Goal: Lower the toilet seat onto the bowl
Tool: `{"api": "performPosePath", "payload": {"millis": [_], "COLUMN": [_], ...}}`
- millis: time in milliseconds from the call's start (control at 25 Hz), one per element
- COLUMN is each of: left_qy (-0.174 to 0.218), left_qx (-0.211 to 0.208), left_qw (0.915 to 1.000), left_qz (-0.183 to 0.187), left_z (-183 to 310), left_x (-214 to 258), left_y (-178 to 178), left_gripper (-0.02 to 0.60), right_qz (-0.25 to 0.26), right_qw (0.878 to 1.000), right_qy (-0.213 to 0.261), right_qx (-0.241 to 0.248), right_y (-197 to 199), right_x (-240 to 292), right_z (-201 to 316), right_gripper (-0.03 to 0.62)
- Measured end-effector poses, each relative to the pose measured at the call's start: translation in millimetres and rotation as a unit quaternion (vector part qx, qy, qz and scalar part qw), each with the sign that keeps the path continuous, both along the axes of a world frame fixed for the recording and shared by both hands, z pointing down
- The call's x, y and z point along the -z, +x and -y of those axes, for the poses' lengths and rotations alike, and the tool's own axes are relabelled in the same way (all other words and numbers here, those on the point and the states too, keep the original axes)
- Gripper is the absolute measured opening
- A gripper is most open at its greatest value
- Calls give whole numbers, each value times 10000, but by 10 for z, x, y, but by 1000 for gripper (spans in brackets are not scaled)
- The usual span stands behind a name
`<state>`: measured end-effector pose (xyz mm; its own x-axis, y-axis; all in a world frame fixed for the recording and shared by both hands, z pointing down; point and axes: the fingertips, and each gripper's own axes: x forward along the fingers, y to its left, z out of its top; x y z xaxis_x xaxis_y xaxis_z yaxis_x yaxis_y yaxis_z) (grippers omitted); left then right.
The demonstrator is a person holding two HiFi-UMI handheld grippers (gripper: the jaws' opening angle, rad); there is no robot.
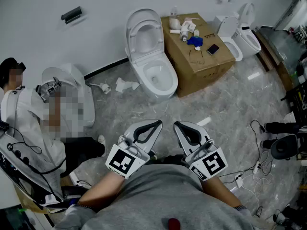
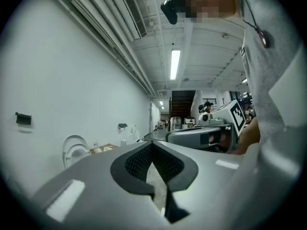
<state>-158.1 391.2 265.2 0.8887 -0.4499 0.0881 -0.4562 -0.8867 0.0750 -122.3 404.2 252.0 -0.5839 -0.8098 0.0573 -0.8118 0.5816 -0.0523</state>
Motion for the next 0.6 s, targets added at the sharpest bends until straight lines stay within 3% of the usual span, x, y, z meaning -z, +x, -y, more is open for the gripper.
{"api": "performPosePath", "payload": {"millis": [600], "left_qy": [4], "left_qx": [95], "left_qw": [10000], "left_qz": [-10], "left_z": [-91], "left_x": [-96], "left_y": [-48], "left_gripper": [9], "right_qz": [-16], "right_qw": [10000], "right_qy": [-22], "right_qx": [-16], "right_y": [-16], "right_x": [-46], "right_z": [-142], "right_gripper": [15]}}
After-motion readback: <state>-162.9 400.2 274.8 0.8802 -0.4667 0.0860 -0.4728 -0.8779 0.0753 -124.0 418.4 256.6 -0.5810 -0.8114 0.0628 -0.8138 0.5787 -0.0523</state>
